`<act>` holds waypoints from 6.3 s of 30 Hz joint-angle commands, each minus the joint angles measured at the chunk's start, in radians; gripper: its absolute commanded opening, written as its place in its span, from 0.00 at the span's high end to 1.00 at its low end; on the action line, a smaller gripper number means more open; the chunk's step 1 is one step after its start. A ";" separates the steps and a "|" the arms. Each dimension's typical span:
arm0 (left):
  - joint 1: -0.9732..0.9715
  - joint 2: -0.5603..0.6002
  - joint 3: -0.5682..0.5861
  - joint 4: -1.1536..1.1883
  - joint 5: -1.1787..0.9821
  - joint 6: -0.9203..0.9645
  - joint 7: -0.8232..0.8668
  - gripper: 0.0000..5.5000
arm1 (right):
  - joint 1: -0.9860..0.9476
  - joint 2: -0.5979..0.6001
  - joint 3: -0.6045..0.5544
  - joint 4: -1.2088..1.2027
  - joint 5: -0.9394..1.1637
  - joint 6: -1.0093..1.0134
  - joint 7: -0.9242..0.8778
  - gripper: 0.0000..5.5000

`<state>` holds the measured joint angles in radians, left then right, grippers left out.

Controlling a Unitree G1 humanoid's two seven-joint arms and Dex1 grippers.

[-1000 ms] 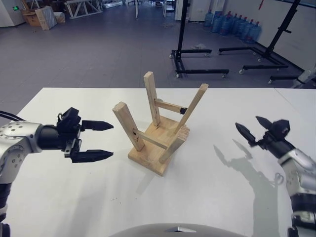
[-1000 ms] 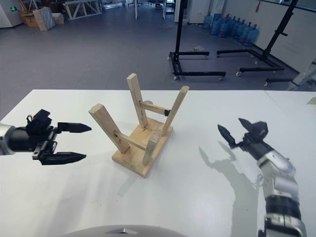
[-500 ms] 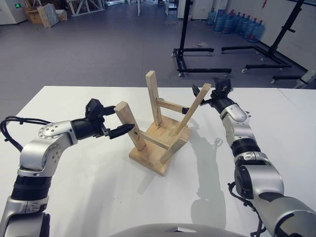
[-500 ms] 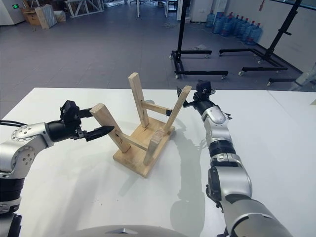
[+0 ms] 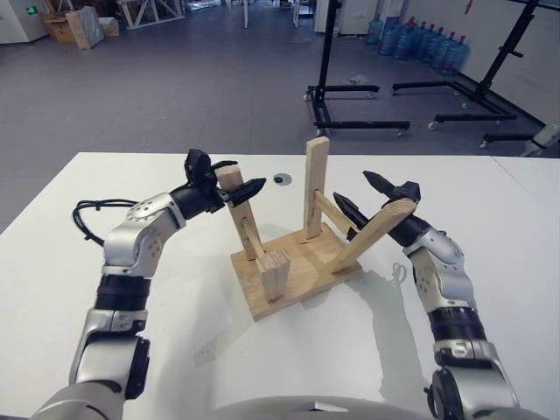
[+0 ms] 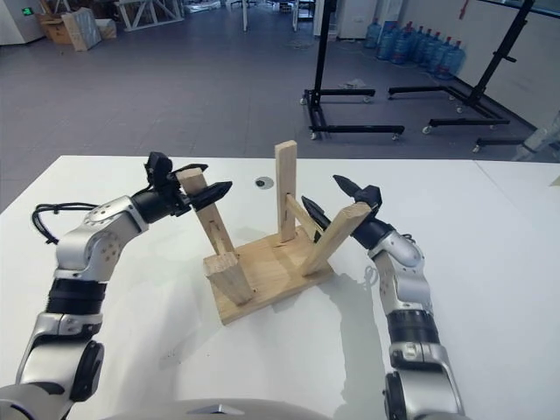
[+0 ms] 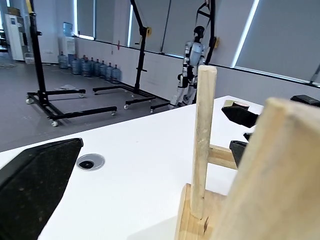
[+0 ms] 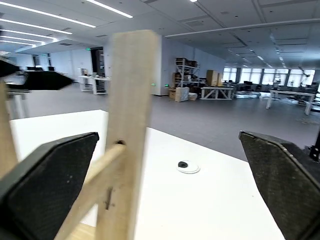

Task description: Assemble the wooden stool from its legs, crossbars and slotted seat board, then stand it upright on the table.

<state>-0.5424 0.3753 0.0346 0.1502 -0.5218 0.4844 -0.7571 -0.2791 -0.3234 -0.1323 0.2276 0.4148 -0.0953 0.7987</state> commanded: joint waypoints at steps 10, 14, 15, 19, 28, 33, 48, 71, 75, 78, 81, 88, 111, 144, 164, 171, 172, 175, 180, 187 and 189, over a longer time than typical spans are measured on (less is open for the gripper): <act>-0.445 -0.047 0.029 0.539 0.070 -0.217 -0.259 0.02 | 0.105 0.084 -0.013 -0.221 0.002 0.074 -0.221 0.06; -0.559 0.005 0.098 0.450 -0.024 -0.108 -0.324 0.02 | 0.089 0.002 -0.105 -0.249 0.133 0.201 -0.197 0.06; -0.596 0.048 0.128 0.438 -0.043 -0.079 -0.330 0.02 | 0.090 -0.040 -0.135 -0.258 0.174 0.247 -0.174 0.06; -0.618 0.272 0.185 0.352 -0.060 0.010 -0.419 0.02 | 0.112 -0.187 -0.229 -0.258 0.272 0.382 -0.092 0.06; 0.306 0.878 0.270 -0.035 -0.360 0.108 -0.857 0.02 | 0.629 -0.542 -0.606 -0.570 0.546 0.747 0.366 0.06; 0.336 0.629 0.153 -0.232 -0.342 0.092 -0.748 0.02 | 0.401 -0.456 -0.276 -0.649 0.441 0.660 0.299 0.06; 0.203 0.354 -0.020 -0.255 -0.261 0.087 -0.624 0.05 | 0.246 -0.379 0.007 -0.647 0.336 0.600 0.271 0.12; 0.171 0.328 0.001 -0.281 -0.343 0.274 -0.596 0.66 | 0.190 -0.372 -0.030 -0.574 0.430 0.688 0.258 0.74; 0.148 0.304 -0.005 -0.259 -0.382 0.386 -0.500 0.71 | 0.067 -0.368 -0.064 -0.493 0.569 0.855 0.200 0.74; 0.100 0.262 0.012 -0.209 -0.430 0.479 -0.378 0.73 | -0.074 -0.357 -0.071 -0.375 0.647 1.009 0.127 0.74; 0.004 0.194 0.050 -0.091 -0.483 0.580 -0.226 0.76 | -0.242 -0.310 -0.073 -0.192 0.685 1.175 -0.002 0.74; -0.187 0.061 0.053 0.244 -0.423 0.687 0.003 0.81 | -0.506 -0.165 -0.050 0.320 0.576 1.351 -0.168 0.74; -0.476 -0.029 0.172 0.899 -0.169 0.441 -0.145 0.36 | -0.484 -0.026 -0.260 0.400 0.513 1.234 -0.199 0.35; 0.717 0.425 -0.018 -0.531 -0.098 -0.088 -0.570 0.02 | 0.411 -0.421 -0.040 -0.416 0.165 0.441 0.537 0.02; 0.538 0.387 -0.030 -0.447 -0.107 -0.051 -0.486 0.02 | 0.328 -0.376 0.073 -0.297 0.114 0.421 0.458 0.02; 0.468 0.267 -0.172 -0.285 0.039 -0.166 -0.460 0.02 | 0.330 -0.394 0.075 -0.274 0.100 0.388 0.483 0.02; 0.457 0.250 -0.176 -0.258 0.053 -0.182 -0.451 0.02 | 0.322 -0.393 0.077 -0.264 0.096 0.385 0.488 0.02; 0.429 0.217 -0.183 -0.205 0.074 -0.207 -0.439 0.02 | 0.312 -0.391 0.080 -0.249 0.091 0.376 0.492 0.02; 0.422 0.201 -0.198 -0.211 0.071 -0.207 -0.467 0.02 | 0.297 -0.373 0.091 -0.243 0.099 0.375 0.488 0.15; 0.423 0.193 -0.233 -0.190 0.093 -0.230 -0.491 0.15 | 0.297 -0.356 0.111 -0.232 0.088 0.360 0.485 0.38; 0.411 0.186 -0.232 -0.179 0.089 -0.215 -0.488 0.21 | 0.298 -0.357 0.111 -0.228 0.087 0.356 0.488 0.44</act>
<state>-0.1107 0.5657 -0.1929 -0.0415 -0.4412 0.2618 -1.2503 0.0269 -0.6834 -0.0260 -0.0066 0.5105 0.2724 1.2833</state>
